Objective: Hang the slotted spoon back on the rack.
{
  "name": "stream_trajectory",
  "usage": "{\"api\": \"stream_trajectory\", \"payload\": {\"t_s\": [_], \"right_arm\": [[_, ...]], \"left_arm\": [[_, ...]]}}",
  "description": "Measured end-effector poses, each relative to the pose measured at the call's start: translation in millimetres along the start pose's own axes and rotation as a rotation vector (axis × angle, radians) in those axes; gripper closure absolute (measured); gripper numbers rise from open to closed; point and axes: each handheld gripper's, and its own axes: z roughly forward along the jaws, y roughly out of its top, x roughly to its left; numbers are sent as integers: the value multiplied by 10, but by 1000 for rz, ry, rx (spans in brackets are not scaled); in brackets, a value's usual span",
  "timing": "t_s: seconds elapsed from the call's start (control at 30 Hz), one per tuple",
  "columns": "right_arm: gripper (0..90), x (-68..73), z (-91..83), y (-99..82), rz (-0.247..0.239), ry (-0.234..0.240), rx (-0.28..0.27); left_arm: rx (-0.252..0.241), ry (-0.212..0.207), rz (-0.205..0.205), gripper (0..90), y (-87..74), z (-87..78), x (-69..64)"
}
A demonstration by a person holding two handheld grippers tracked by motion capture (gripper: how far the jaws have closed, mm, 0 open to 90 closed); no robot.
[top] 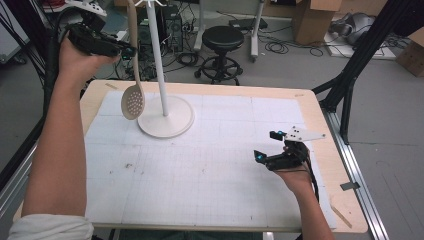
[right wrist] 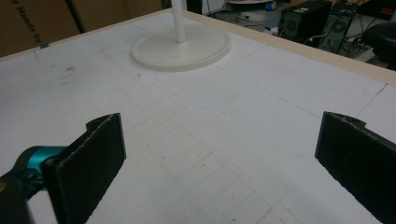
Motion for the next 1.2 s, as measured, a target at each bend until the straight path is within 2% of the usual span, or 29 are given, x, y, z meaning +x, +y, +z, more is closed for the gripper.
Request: {"api": "stream_trajectory", "payload": {"t_s": [0.47,0.8,0.83,0.9,0.97,1.03,1.1,1.13,1.2], "right_arm": [[5,-4,27,-17,-8,-2,11],[5,-1,14,-15,-6,-1,9],[5,-2,12,-14,-7,0,9],[5,-3,9,-14,-6,0,9],[5,-3,3,-11,-6,-1,4],[5,5,-6,-8,-3,0,4],[5,10,-6,-7,-5,0,3],[5,12,-6,-5,-7,0,3],[5,18,-3,-3,-11,0,1]], "left_arm": [[0,7,-20,744,-17,32,113],[-3,13,-27,736,1,111,114],[-13,15,-39,725,-4,103,112],[-44,-9,-54,654,-25,88,110],[-32,4,-56,623,-47,80,99],[-27,-3,-52,607,-67,70,85],[-58,-16,-57,592,-96,40,71],[-63,-32,-58,590,-115,24,70],[-65,-33,-51,588,-154,-4,54]]}}
